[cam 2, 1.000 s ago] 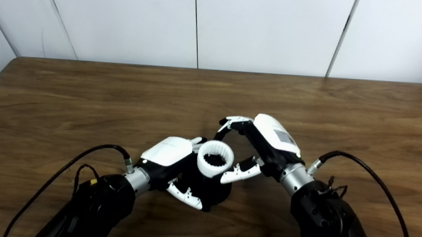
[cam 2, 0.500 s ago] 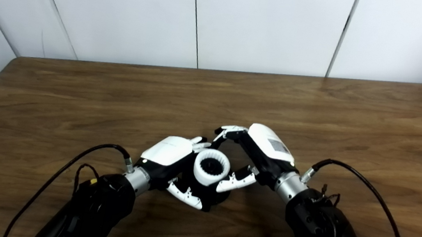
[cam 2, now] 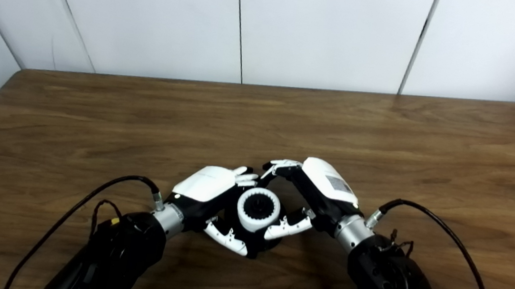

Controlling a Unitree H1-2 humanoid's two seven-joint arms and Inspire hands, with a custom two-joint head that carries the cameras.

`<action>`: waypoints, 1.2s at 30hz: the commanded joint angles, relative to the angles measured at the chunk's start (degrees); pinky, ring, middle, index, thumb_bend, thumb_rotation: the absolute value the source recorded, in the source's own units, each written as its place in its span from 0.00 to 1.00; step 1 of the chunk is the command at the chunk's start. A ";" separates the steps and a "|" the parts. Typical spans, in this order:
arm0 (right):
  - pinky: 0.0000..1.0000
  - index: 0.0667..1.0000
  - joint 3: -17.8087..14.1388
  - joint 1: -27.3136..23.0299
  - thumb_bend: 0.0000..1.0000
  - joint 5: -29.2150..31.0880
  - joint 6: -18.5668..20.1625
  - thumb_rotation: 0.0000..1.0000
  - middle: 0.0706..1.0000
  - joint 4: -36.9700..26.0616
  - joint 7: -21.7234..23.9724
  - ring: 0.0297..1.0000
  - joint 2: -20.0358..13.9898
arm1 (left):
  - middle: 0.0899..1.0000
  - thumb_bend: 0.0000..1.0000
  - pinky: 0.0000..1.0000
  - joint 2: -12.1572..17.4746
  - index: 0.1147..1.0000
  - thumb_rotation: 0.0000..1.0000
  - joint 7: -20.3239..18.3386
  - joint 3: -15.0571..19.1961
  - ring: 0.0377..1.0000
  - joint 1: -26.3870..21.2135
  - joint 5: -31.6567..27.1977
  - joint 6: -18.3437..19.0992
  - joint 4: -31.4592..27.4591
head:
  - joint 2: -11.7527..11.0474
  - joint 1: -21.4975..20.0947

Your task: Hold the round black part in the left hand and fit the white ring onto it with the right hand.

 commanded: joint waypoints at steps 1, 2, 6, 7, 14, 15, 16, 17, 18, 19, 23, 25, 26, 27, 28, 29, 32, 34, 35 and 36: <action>0.76 0.57 -0.17 -1.88 0.87 0.02 -1.85 0.24 0.82 -1.83 -0.03 0.87 0.06 | 0.94 0.95 0.92 0.22 0.82 0.45 -2.00 -0.38 1.00 0.04 -0.04 1.62 1.21 | 0.07 0.10; 0.76 0.57 -0.24 -1.96 0.87 0.14 -1.79 0.25 0.82 -1.86 0.06 0.87 0.02 | 0.95 0.95 0.93 0.16 0.82 0.45 -2.09 -0.36 1.00 0.04 -0.12 1.71 1.11 | 0.10 0.15; 0.76 0.57 -0.41 -1.82 0.87 0.23 -1.71 0.24 0.81 -1.61 0.02 0.87 -0.11 | 0.94 0.96 0.93 0.05 0.82 0.45 -2.06 -0.30 1.00 0.14 -0.19 1.95 0.94 | 0.13 0.25; 0.77 0.57 -0.47 -1.59 0.87 0.41 -1.82 0.24 0.81 -1.37 -0.12 0.87 -0.12 | 0.94 0.96 0.93 0.09 0.82 0.45 -2.04 -0.30 1.00 0.23 -0.15 1.97 0.81 | 0.49 0.22; 0.78 0.65 -0.43 -0.14 0.90 1.66 -1.70 0.25 0.82 0.59 -0.16 0.88 0.02 | 0.95 0.96 0.91 0.29 0.81 0.44 -2.31 -0.02 1.00 0.53 -0.54 2.40 0.45 | 0.49 0.22; 0.78 0.66 -0.39 0.03 0.91 1.94 -1.78 0.26 0.82 0.84 -0.06 0.88 -0.04 | 0.95 0.96 0.91 0.31 0.81 0.44 -2.25 -0.01 1.00 0.54 -0.53 2.37 0.48 | 0.49 0.22; 0.78 0.68 -0.36 0.23 0.92 2.19 -1.83 0.27 0.83 0.99 0.05 0.88 -0.13 | 0.95 0.96 0.91 0.31 0.81 0.43 -2.27 0.00 1.00 0.57 -0.51 2.39 0.44 | 0.62 0.36; 0.77 0.70 -0.33 0.35 0.94 2.36 -1.85 0.29 0.83 1.07 0.11 0.88 -0.20 | 0.95 0.96 0.91 0.31 0.81 0.43 -2.30 0.01 1.00 0.60 -0.48 2.41 0.41 | 0.62 0.36; 0.77 0.71 -0.29 0.51 0.95 2.57 -1.72 0.30 0.84 1.13 0.31 0.88 -0.27 | 0.95 0.95 0.92 0.33 0.81 0.43 -2.40 0.02 1.00 0.61 -0.50 2.44 0.35 | 0.62 0.36; 0.78 0.73 -0.28 0.66 0.96 2.84 -1.32 0.31 0.84 1.06 0.67 0.88 -0.32 | 0.95 0.95 0.92 0.34 0.81 0.43 -2.44 0.06 1.00 0.63 -0.58 2.45 0.33 | 0.62 0.36; 0.80 0.81 -0.42 0.99 1.00 3.84 -0.96 0.36 0.88 1.06 0.97 0.90 -0.42 | 0.95 0.95 0.91 0.32 0.82 0.42 -2.20 0.21 1.00 0.60 -0.84 2.34 0.58 | 0.43 0.33; 0.81 0.85 -0.73 1.03 1.00 4.54 -0.69 0.38 0.89 0.87 1.01 0.91 -0.24 | 0.95 0.95 0.91 0.30 0.82 0.43 -2.13 0.21 1.00 0.58 -0.78 2.30 0.67 | 0.48 0.49; 0.82 0.86 -0.84 1.02 1.00 4.79 -0.60 0.39 0.90 0.72 1.03 0.91 -0.18 | 0.95 0.95 0.91 0.29 0.81 0.43 -2.12 0.18 1.00 0.57 -0.70 2.29 0.67 | 0.48 0.49; 0.82 0.88 -0.97 0.98 1.00 5.07 -0.39 0.40 0.91 0.58 1.10 0.92 -0.09 | 0.95 0.95 0.91 0.28 0.81 0.43 -2.08 0.16 1.00 0.54 -0.66 2.25 0.73 | 0.39 0.35; 0.83 0.89 -1.12 0.95 1.00 5.36 -0.24 0.41 0.91 0.46 1.16 0.92 0.00 | 0.95 0.95 0.92 0.29 0.81 0.43 -2.09 0.13 1.00 0.52 -0.62 2.24 0.76 | 0.39 0.35; 0.83 0.91 -1.26 0.92 1.00 5.67 -0.03 0.41 0.92 0.34 1.27 0.93 0.10 | 0.95 0.95 0.92 0.32 0.81 0.44 -2.15 0.10 1.00 0.50 -0.60 2.25 0.78 | 0.39 0.35; 0.86 0.95 -1.88 0.73 1.00 7.07 0.75 0.44 0.96 0.00 1.44 0.95 0.41 | 0.95 0.95 0.92 0.34 0.82 0.44 -2.07 0.08 1.00 0.49 -0.61 2.14 0.87 | 0.24 0.38; 0.88 0.98 -2.57 0.68 1.00 8.60 0.95 0.46 0.97 -0.10 1.48 0.97 0.67 | 0.95 0.95 0.92 0.31 0.82 0.44 -2.02 0.07 1.00 0.50 -0.59 2.16 0.94 | 0.25 0.34; 0.91 0.99 -3.07 0.69 1.00 9.79 0.78 0.46 0.99 -0.07 1.51 0.98 0.79 | 0.95 0.95 0.92 0.28 0.81 0.44 -2.02 0.06 1.00 0.51 -0.54 2.22 0.97 | 0.19 0.33; 0.93 1.00 -3.49 0.69 1.00 10.83 0.33 0.47 0.99 0.07 1.47 0.99 0.84 | 0.95 0.95 0.91 0.25 0.81 0.44 -2.05 0.05 1.00 0.52 -0.50 2.31 0.97 | 0.19 0.33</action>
